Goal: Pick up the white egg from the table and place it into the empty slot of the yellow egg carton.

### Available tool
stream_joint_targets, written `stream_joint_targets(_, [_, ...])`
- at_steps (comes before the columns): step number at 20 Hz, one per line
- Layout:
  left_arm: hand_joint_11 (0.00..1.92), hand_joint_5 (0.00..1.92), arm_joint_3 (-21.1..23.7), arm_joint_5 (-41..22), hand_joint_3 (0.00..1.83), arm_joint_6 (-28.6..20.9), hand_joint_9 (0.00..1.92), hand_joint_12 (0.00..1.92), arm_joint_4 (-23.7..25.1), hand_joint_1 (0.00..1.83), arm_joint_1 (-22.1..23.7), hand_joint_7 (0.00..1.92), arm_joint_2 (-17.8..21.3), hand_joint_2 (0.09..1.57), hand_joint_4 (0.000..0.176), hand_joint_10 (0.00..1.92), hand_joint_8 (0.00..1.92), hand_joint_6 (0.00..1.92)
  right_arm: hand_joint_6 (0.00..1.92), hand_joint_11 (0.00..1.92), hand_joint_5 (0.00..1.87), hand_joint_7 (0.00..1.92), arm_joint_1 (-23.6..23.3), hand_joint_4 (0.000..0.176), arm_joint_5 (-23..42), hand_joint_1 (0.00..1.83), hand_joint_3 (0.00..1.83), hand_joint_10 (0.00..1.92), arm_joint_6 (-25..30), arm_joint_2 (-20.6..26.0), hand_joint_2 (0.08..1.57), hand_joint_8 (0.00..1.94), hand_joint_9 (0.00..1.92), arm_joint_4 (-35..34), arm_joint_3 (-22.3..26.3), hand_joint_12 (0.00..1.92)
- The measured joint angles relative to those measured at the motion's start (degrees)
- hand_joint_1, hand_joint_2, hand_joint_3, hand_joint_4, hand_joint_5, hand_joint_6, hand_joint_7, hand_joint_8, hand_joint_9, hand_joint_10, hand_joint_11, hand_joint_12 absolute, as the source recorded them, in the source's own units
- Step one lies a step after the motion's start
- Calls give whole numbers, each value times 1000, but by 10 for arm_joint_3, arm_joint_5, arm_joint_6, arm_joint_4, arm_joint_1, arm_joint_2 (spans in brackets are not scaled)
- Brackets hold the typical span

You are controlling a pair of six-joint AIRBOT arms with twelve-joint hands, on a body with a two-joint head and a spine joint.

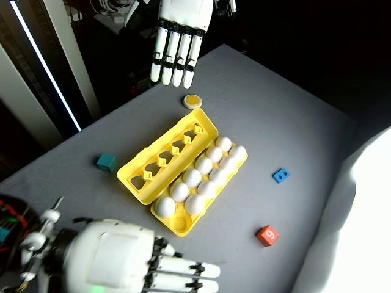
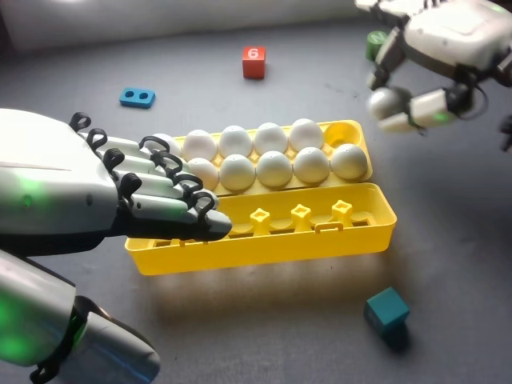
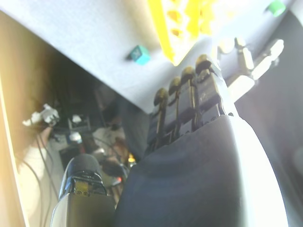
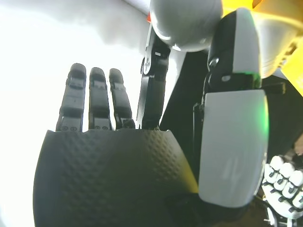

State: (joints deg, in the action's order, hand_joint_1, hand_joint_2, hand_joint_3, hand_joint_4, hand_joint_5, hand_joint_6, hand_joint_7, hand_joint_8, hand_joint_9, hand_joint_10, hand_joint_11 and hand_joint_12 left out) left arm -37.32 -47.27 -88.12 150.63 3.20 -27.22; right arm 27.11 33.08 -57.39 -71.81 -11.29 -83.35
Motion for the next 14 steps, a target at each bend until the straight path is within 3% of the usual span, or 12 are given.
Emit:
stream_joint_targets(5, [3, 52, 0, 0, 2, 0, 24, 18, 0, 0, 0, 32, 0, 1094, 0, 2, 2, 0, 806, 0, 1096, 0, -9, 0, 2, 1165, 2, 0, 2, -31, 1063, 0, 0, -40, 0, 0])
stream_joint_targets(14, [9, 49, 0, 0, 0, 0, 30, 5, 0, 0, 0, 46, 0, 1084, 0, 1, 2, 0, 812, 0, 1091, 0, -16, 0, -23, 1163, 0, 0, 34, -43, 1066, 0, 0, -115, 1, 0])
